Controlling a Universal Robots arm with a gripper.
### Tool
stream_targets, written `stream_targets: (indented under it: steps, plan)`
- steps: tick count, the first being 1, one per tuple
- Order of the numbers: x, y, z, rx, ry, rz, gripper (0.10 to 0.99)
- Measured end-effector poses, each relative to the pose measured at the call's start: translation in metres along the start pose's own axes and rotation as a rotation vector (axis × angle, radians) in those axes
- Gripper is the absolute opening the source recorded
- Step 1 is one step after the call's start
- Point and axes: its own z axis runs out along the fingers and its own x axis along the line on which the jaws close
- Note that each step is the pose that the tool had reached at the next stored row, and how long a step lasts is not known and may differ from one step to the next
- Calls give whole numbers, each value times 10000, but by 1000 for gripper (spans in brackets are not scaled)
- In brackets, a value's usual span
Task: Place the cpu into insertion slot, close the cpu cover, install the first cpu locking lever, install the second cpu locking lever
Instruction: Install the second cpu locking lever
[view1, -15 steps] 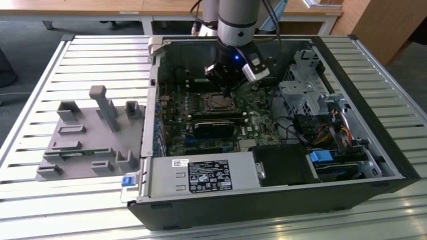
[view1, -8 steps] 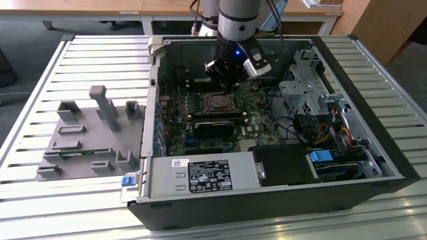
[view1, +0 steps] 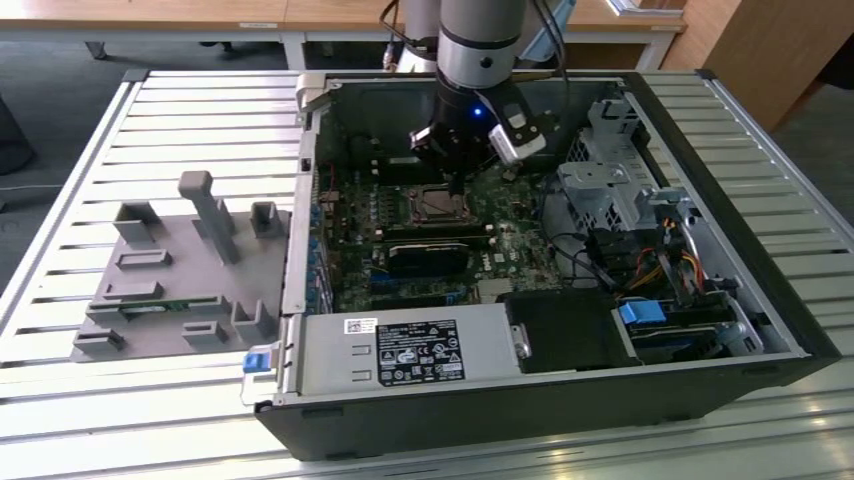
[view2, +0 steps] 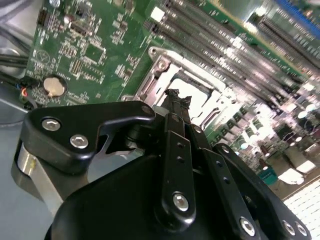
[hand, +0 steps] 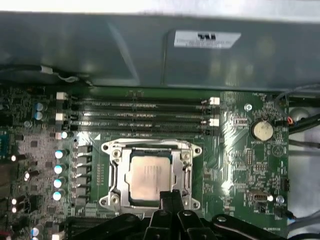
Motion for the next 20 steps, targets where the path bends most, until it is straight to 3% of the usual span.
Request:
stream_targets:
  steps: [6,8,12,15,20]
  plan:
    - [1,-111,-5,0,1,-1,106]
    - [1,-139,-6,-1,42,1,106]
    - [-14,-170,-8,-79,363,18,106]
    - [-14,-221,-8,-185,370,17,106]
    - [-13,-346,-11,-274,369,16,106]
